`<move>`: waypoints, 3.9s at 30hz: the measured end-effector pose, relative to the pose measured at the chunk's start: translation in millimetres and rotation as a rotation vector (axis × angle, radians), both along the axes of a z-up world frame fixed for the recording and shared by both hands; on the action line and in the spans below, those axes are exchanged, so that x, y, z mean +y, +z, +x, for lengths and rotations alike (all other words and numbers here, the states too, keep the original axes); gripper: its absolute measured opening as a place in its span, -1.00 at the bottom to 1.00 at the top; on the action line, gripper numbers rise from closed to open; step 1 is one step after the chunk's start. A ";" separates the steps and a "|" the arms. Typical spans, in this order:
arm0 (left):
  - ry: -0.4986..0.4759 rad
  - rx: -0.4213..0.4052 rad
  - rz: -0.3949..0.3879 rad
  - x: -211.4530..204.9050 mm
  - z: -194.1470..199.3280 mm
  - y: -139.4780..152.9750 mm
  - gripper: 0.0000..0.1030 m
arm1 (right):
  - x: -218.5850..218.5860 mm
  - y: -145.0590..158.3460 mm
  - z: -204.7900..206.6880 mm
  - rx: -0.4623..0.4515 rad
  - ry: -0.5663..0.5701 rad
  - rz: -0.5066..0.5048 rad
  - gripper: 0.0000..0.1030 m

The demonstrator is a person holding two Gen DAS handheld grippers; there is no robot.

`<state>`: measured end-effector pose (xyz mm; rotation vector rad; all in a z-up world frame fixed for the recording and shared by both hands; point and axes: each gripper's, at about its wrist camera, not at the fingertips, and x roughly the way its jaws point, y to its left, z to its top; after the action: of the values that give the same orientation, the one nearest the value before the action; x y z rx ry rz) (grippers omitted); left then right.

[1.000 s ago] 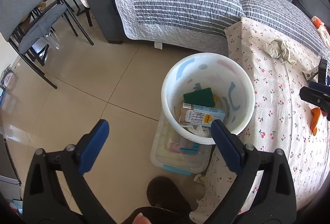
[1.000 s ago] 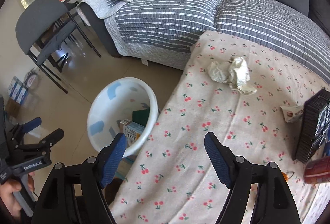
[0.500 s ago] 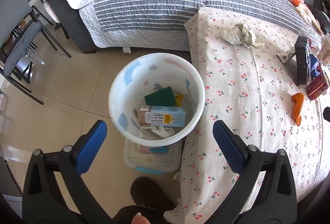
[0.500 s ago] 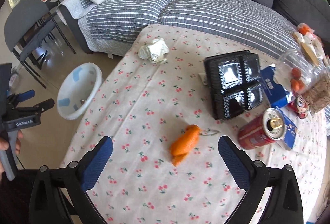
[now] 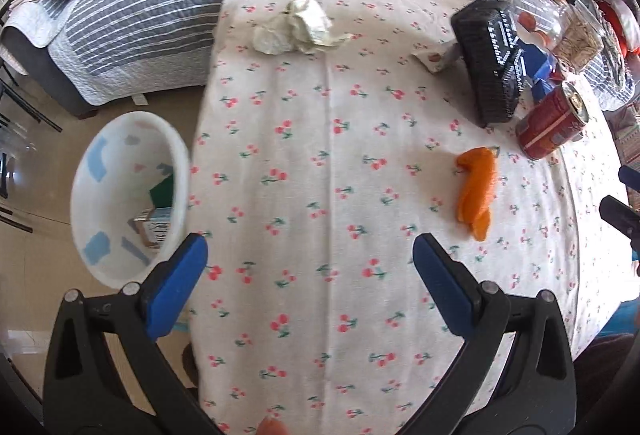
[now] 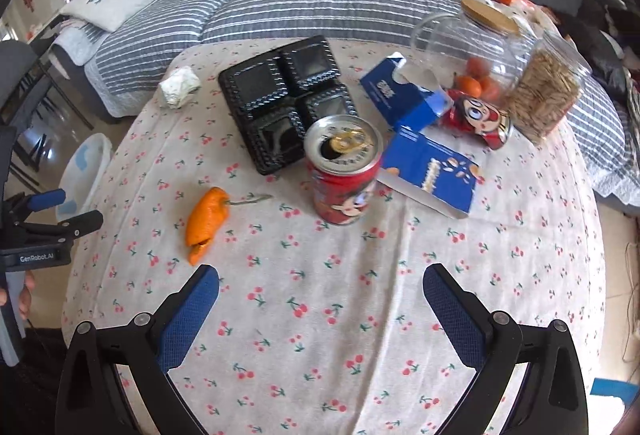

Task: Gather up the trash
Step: 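Grasp the orange pepper with the left gripper, then carry the orange pepper to the bin and release it while the right gripper grasps the red can, then carry the red can over the white bin and open the right gripper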

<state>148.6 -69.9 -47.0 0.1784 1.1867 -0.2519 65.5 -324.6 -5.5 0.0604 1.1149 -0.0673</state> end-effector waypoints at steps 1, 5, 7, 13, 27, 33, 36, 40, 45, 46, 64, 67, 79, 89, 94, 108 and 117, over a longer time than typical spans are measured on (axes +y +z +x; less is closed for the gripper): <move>-0.012 0.010 -0.015 -9.4 -0.4 -0.9 0.98 | -8.6 -1.0 -2.6 0.004 -0.018 0.001 1.00; -0.053 0.022 -0.049 -42.3 -3.6 -4.3 0.98 | -37.4 -5.1 -10.2 0.018 -0.079 0.015 1.00; -0.071 0.026 -0.066 -54.3 -5.0 -5.7 0.98 | -46.5 -7.7 -13.8 0.025 -0.100 0.022 1.00; -0.100 0.061 -0.143 -77.9 -2.4 -16.7 0.69 | -60.7 -13.8 -20.9 0.044 -0.119 0.015 1.00; -0.069 0.143 -0.274 -98.0 8.7 -38.2 -0.42 | -66.3 -19.1 -15.9 0.057 -0.144 0.032 1.00; -0.075 0.139 -0.261 -90.0 6.4 -28.2 -0.59 | -58.9 -17.9 -4.0 0.048 -0.128 0.047 1.00; -0.069 0.132 -0.266 -81.2 4.3 -20.8 -0.60 | -49.6 -15.7 7.1 0.036 -0.109 0.053 1.00; -0.059 0.105 -0.267 -65.9 3.8 -8.8 -0.60 | -34.9 -12.7 23.6 0.018 -0.075 0.063 1.00; -0.038 0.069 -0.269 -41.3 2.8 5.1 -0.60 | -20.0 -11.9 45.7 0.000 -0.049 0.083 0.98; -0.034 0.063 -0.266 -38.2 2.9 6.0 -0.60 | -18.3 -12.3 50.2 -0.005 -0.049 0.083 0.96; 0.036 0.026 -0.253 27.5 3.0 15.5 -0.60 | -11.4 -20.1 77.1 -0.024 -0.079 0.062 0.05; 0.054 0.010 -0.269 41.0 4.4 21.7 -0.60 | -7.5 -13.8 71.9 -0.027 -0.078 0.061 0.05; 0.244 -0.079 -0.216 134.6 21.2 24.8 -0.60 | 43.4 15.7 61.6 -0.091 0.037 0.087 0.05; 0.396 -0.076 -0.177 188.6 34.4 -2.1 -0.59 | 105.2 17.0 66.3 -0.112 0.140 0.109 0.05; 0.463 -0.066 -0.151 199.3 32.1 -1.2 0.05 | 127.6 12.7 70.2 -0.109 0.173 0.111 0.05; 0.399 -0.098 0.025 218.0 7.3 10.4 0.94 | 222.3 18.7 90.1 -0.113 0.288 0.142 0.05; 0.388 -0.125 0.053 236.9 -5.4 16.6 0.97 | 304.5 -0.4 123.9 -0.113 0.377 0.234 0.05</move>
<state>143.2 167.0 -30.3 0.0071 1.0797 0.1299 189.4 -20.1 -5.9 0.0617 1.0014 0.3998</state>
